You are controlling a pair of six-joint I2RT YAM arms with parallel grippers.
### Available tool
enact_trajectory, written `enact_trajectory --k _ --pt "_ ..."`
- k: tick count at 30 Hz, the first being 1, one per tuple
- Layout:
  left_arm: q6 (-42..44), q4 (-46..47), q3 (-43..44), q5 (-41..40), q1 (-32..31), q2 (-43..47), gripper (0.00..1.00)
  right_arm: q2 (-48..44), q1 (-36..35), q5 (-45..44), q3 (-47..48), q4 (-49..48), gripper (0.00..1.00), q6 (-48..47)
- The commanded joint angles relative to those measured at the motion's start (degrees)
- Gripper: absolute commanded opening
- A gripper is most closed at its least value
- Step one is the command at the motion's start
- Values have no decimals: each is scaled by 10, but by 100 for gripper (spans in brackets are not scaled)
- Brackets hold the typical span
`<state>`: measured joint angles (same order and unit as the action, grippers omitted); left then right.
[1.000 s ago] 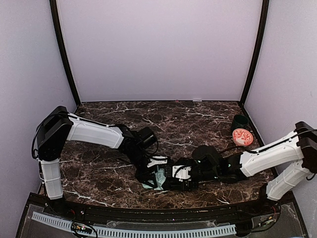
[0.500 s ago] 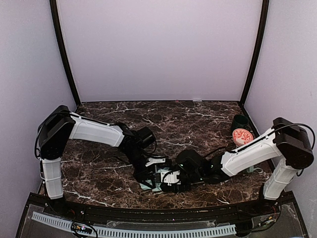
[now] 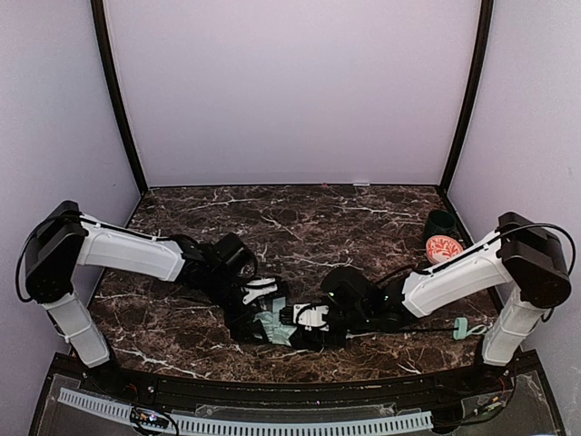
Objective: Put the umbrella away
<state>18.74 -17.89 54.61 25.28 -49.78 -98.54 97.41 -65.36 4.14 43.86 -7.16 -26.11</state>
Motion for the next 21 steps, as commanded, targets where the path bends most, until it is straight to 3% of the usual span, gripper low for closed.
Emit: enact_trajectory --k 1,4,6,8,11,16,21 --pt "-75 111 -75 -132 6 114 99 25 27 46 7 71 15 36" --pt "-83 159 -118 -192 5 197 99 29 40 77 15 88 15 50" --pt "-64 239 -171 -183 2 268 99 37 52 122 25 108 15 55" --pt "-17 345 -240 -126 -11 356 99 50 65 154 43 133 15 62" --pt "102 453 -321 -142 -64 413 99 73 86 192 78 177 15 81" --pt "220 316 -251 -243 -117 327 99 104 127 284 116 225 15 103" --pt "302 306 -196 -296 -132 207 99 130 136 316 136 258 15 88"
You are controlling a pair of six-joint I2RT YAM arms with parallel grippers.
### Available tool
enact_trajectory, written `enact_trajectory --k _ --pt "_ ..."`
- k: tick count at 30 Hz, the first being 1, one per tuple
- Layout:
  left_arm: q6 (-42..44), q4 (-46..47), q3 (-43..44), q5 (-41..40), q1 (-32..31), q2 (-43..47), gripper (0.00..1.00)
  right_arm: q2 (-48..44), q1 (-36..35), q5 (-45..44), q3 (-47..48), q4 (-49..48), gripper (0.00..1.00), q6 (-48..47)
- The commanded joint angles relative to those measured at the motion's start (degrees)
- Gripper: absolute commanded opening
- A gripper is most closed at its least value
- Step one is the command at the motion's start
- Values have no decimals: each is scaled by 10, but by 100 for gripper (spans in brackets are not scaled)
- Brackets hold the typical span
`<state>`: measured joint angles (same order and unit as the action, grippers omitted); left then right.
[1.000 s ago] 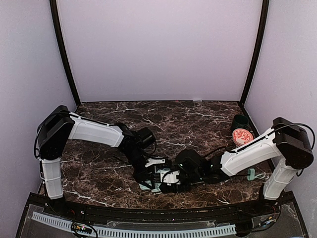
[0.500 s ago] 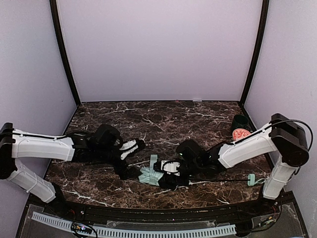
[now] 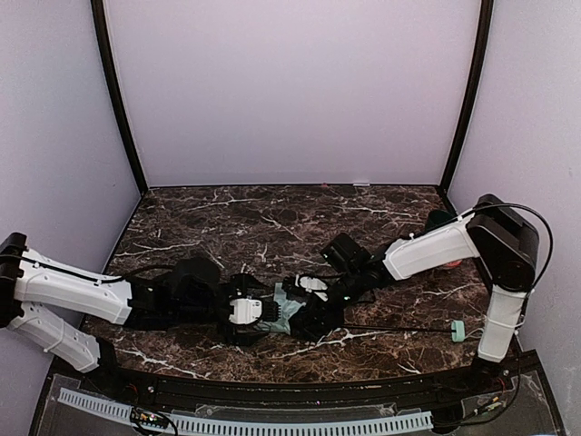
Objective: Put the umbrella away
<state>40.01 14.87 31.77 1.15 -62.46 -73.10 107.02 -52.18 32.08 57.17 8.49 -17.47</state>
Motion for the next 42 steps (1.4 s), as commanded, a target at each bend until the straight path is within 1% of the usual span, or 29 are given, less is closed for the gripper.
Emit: enact_trajectory --k 1,5,10,11,14,17,18,20,21,24,27,28,31,33,35,36,37,42 --pt "96 -24 47 -57 -5 -71 99 39 4 40 7 105 15 -2" --pt "98 -55 99 -44 -5 -148 99 59 4 45 24 123 15 -13" --pt "84 -89 131 -27 14 -205 99 64 6 59 33 126 16 -20" --pt "83 -111 140 -14 21 -215 97 65 6 60 35 126 16 -20" --pt "73 -184 172 20 34 -245 88 68 8 59 45 132 17 -22" --pt "52 -244 206 56 36 -276 85 72 13 60 57 132 17 -18" --pt "44 -256 215 60 36 -287 82 73 15 65 62 130 17 -14" --pt "25 -269 231 52 38 -313 65 71 17 68 69 121 20 -5" --pt "15 -274 238 51 41 -327 60 70 19 67 72 114 21 2" --pt "3 -288 248 73 48 -359 61 65 28 73 78 91 24 23" --pt "-4 -296 255 78 48 -380 61 62 35 80 85 77 25 35" --pt "-8 -297 256 78 49 -386 57 61 37 82 85 75 27 37" --pt "-15 -301 256 91 52 -393 35 55 43 82 85 74 39 41" --pt "-18 -306 255 102 54 -394 24 45 51 78 85 74 48 45" --pt "-22 -313 258 109 56 -394 12 27 63 73 82 77 54 50" --pt "-24 -315 260 110 57 -395 3 19 68 68 81 81 56 49" --pt "-28 -317 262 111 58 -397 0 8 73 62 80 87 58 48" --pt "-61 -320 273 98 71 -400 0 -68 100 34 78 114 64 38"
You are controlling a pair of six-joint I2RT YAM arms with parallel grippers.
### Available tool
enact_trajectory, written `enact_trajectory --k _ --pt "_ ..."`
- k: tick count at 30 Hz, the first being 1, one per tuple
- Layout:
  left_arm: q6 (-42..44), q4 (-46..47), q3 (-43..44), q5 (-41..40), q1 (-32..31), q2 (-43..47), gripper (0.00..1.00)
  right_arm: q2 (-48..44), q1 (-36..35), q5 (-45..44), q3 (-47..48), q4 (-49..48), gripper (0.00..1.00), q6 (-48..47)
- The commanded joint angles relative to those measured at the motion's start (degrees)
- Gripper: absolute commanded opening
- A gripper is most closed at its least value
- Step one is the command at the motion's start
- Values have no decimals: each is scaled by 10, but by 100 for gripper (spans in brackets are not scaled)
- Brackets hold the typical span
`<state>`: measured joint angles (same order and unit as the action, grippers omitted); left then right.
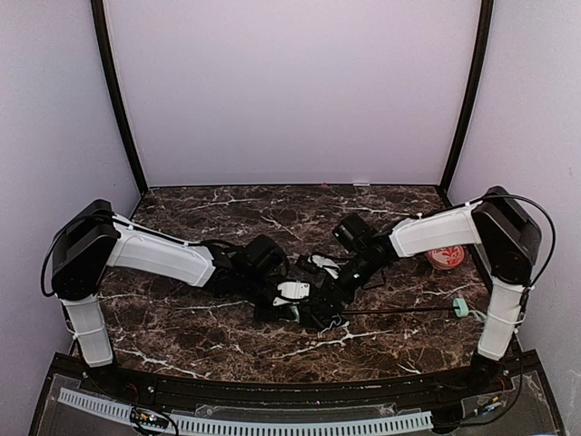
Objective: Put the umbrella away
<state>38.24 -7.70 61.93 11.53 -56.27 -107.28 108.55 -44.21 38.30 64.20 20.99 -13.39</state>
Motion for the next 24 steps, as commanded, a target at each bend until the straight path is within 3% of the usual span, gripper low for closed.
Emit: enact_trajectory --k 1,6,16,24 --pt "-58 -94 -26 -9 14 -58 0 -103 25 -34 6 -9 65 -3" --pt "-124 -64 -19 -29 42 -29 0 -207 30 -60 -25 -58 66 7" --pt "-182 17 -73 50 60 143 0 -387 25 -71 -177 -244 66 62" --pt "-228 35 -79 46 97 252 0 -424 -15 -10 -243 -338 66 55"
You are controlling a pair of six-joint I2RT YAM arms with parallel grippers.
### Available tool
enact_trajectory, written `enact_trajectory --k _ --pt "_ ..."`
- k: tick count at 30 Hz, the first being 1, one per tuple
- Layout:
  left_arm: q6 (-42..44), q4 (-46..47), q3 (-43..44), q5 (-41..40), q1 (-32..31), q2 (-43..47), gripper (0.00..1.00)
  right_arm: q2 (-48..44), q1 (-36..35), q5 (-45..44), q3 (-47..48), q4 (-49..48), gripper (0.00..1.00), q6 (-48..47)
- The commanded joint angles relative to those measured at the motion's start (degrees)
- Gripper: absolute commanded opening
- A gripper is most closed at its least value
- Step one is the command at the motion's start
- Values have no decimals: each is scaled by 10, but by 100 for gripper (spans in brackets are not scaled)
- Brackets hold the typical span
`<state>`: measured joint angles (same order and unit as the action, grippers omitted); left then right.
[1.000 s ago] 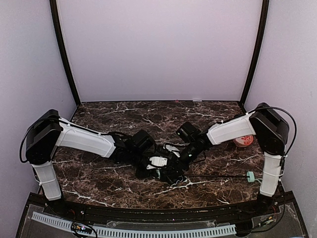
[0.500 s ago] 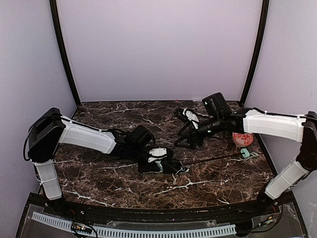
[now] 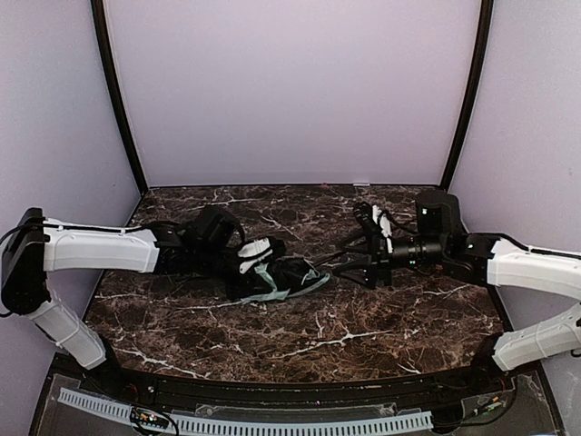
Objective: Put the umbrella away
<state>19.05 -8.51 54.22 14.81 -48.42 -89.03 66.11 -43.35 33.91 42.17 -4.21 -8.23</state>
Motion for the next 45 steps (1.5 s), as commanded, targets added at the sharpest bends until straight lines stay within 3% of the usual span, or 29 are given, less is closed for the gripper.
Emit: enact_trajectory --k 1,9,18,22,32,34,35,37,39,45 --pt "-37 47 -2 13 19 82 0 6 -27 37 -28 -102 66 8" --pt "-51 -2 57 -67 19 125 0 92 -72 -17 -61 -265 65 55" --pt "-63 -21 119 -81 19 170 0 253 -102 -91 -44 -489 77 101" --pt "-62 -6 122 -60 18 183 0 336 -103 -91 15 -518 83 104" --pt "-58 12 108 -26 18 211 0 428 -101 -66 103 -527 82 109" --pt "-56 11 108 -27 18 212 0 435 -100 -46 108 -527 73 112" --pt "-55 9 108 -27 18 211 0 438 -99 -31 111 -527 60 113" --pt "-53 7 108 -27 18 212 0 437 -99 -10 111 -528 22 117" --pt "-53 5 108 -29 18 212 0 428 -95 1 93 -544 2 123" --pt "-54 -20 106 -34 18 210 0 387 -38 -12 12 -652 0 207"
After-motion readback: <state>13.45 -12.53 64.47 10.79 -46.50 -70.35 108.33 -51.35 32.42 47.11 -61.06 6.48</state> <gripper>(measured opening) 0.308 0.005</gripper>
